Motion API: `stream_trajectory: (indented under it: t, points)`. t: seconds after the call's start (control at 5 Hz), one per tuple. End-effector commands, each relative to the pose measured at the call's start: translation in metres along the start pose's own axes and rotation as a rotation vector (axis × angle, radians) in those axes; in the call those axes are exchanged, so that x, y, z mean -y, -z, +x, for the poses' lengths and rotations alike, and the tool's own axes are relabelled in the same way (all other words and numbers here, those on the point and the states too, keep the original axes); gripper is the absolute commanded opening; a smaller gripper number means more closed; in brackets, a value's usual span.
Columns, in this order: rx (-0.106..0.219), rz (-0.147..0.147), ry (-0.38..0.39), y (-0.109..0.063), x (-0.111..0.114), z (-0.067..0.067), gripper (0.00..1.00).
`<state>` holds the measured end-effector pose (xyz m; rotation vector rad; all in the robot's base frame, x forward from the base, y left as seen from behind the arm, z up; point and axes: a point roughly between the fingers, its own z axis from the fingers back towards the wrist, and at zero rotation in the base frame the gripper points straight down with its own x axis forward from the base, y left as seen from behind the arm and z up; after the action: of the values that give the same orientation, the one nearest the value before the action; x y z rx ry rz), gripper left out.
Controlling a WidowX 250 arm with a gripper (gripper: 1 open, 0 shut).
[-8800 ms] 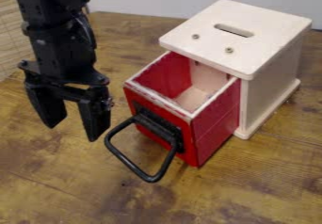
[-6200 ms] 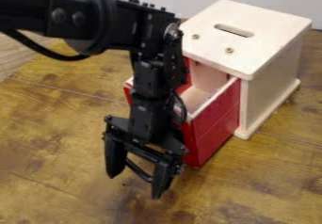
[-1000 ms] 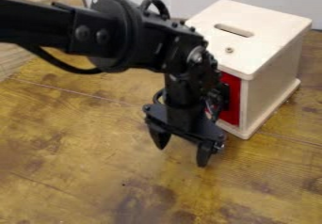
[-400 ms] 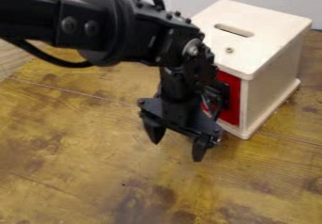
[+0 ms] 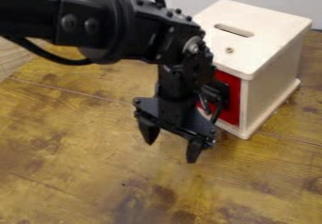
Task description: Close the drawer
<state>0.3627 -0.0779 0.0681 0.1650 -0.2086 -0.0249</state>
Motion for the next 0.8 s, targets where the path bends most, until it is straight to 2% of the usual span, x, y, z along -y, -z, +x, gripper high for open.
stream_trajectory:
  t: [0.0,0.4,0.6]
  points:
    - [0.109,-0.020,0.011,-0.047,0.006,0.013,1.00]
    - [0.104,-0.018,0.008,-0.070,-0.007,0.010,1.00]
    - [0.101,-0.009,0.000,-0.078,-0.013,0.014,1.00]
